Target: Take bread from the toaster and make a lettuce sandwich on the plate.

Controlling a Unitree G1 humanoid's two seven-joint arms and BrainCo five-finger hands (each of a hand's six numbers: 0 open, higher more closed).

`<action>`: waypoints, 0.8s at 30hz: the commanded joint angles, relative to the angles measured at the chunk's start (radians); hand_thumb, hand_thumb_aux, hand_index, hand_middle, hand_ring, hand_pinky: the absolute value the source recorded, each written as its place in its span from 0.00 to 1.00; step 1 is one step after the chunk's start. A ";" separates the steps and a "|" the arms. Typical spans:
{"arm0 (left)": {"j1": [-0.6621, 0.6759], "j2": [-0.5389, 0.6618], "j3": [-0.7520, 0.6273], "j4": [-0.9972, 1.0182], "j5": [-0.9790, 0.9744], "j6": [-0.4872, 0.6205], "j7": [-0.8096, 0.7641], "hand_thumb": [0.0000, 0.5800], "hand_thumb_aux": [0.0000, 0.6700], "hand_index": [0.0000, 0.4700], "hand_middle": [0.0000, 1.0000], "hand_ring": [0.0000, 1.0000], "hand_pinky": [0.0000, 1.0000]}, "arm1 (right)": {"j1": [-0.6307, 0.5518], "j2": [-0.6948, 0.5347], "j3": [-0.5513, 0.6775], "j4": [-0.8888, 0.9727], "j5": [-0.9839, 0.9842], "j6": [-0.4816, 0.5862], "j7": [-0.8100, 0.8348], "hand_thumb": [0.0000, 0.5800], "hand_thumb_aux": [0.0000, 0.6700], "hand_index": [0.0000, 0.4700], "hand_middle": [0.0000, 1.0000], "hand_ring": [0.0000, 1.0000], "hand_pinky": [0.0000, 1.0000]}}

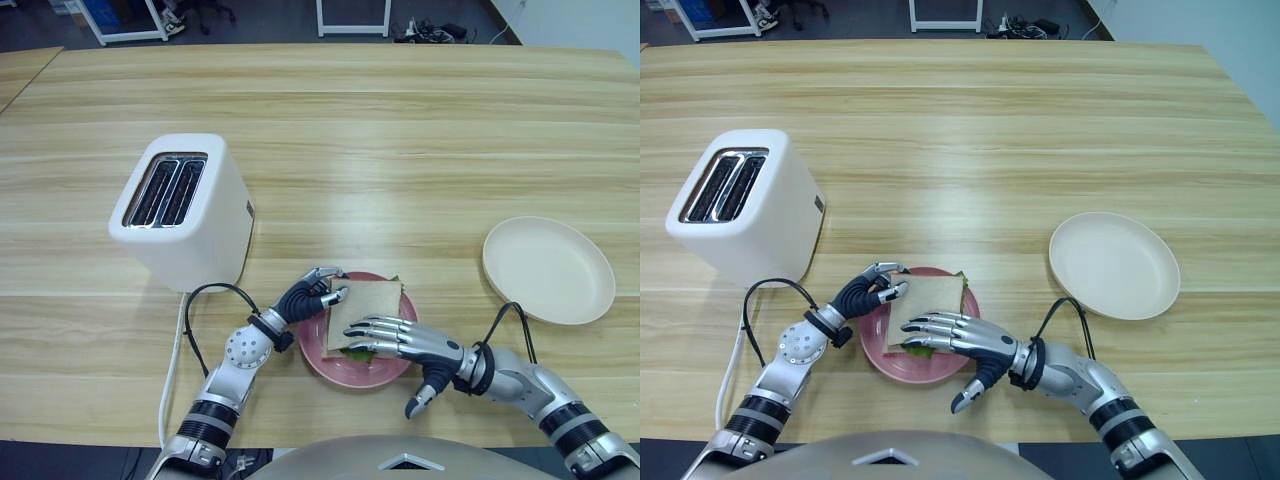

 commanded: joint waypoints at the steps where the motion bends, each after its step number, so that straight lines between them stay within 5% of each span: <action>1: 0.032 0.014 -0.018 -0.020 0.040 -0.012 -0.020 1.00 1.00 1.00 1.00 1.00 1.00 | 0.031 -0.022 0.028 0.099 -0.085 0.099 0.051 0.00 0.00 0.00 0.00 0.00 0.00; 2: 0.027 0.026 -0.006 -0.035 0.094 -0.038 0.022 1.00 1.00 1.00 1.00 1.00 1.00 | 0.033 -0.025 0.031 0.099 -0.082 0.095 0.052 0.00 0.00 0.00 0.00 0.00 0.00; 3: 0.009 0.044 0.018 -0.049 0.227 -0.086 0.141 0.80 0.56 0.56 0.98 0.98 0.98 | 0.033 -0.026 0.034 0.101 -0.079 0.092 0.054 0.00 0.00 0.00 0.00 0.00 0.00; 4: -0.024 0.064 0.041 -0.071 0.415 -0.101 0.338 0.00 0.00 0.00 0.86 0.86 0.86 | 0.033 -0.027 0.038 0.105 -0.076 0.091 0.058 0.00 0.00 0.00 0.00 0.00 0.00; 6: -0.070 0.055 0.122 -0.146 0.640 -0.094 0.649 0.00 0.00 0.00 0.18 0.18 0.18 | 0.026 -0.020 0.048 0.128 -0.077 0.093 0.056 0.00 0.00 0.00 0.00 0.00 0.00; 7: -0.083 0.055 0.154 -0.188 0.716 -0.073 0.775 0.00 0.00 0.00 0.00 0.00 0.00 | 0.020 -0.015 0.053 0.143 -0.077 0.094 0.053 0.00 0.00 0.00 0.00 0.00 0.00; 11: -0.087 0.083 0.246 -0.258 0.827 -0.032 1.036 0.00 0.00 0.00 0.00 0.00 0.00 | -0.003 0.000 0.056 0.180 -0.082 0.100 0.030 0.00 0.00 0.00 0.00 0.00 0.00; 15: 0.005 0.128 0.197 -0.218 0.558 -0.231 0.889 0.00 0.00 0.00 0.00 0.00 0.00 | -0.026 0.073 -0.006 0.160 -0.076 0.007 -0.139 0.06 0.03 0.03 0.00 0.00 0.00; 16: 0.045 0.168 0.138 -0.206 0.465 -0.308 0.819 0.00 0.00 0.00 0.00 0.00 0.00 | -0.032 0.118 -0.031 0.162 -0.005 -0.053 -0.181 0.72 0.47 0.47 0.00 0.00 0.00; 17: 0.083 0.218 0.074 -0.197 0.392 -0.388 0.753 0.14 0.07 0.07 0.42 0.42 0.42 | -0.036 0.154 -0.030 0.157 0.144 -0.109 -0.197 1.00 1.00 1.00 0.47 0.47 0.47; 18: 0.121 0.273 0.002 -0.186 0.293 -0.470 0.687 1.00 0.96 0.96 0.88 0.88 0.88 | -0.039 0.171 -0.020 0.135 0.331 -0.141 -0.204 1.00 1.00 1.00 1.00 1.00 1.00; 19: 0.151 0.323 -0.055 -0.175 0.203 -0.528 0.624 1.00 1.00 1.00 1.00 1.00 1.00 | -0.038 0.169 0.000 0.090 0.532 -0.149 -0.196 1.00 1.00 1.00 1.00 1.00 1.00; 21: 0.198 0.394 -0.116 -0.140 0.088 -0.586 0.529 1.00 1.00 1.00 1.00 1.00 1.00 | -0.026 0.118 0.036 -0.019 0.860 -0.132 -0.149 1.00 1.00 1.00 1.00 1.00 1.00; 24: 0.248 0.484 -0.183 -0.100 -0.007 -0.600 0.405 1.00 1.00 1.00 1.00 1.00 1.00 | 0.015 -0.020 0.109 -0.076 1.013 -0.184 -0.051 1.00 1.00 1.00 1.00 1.00 1.00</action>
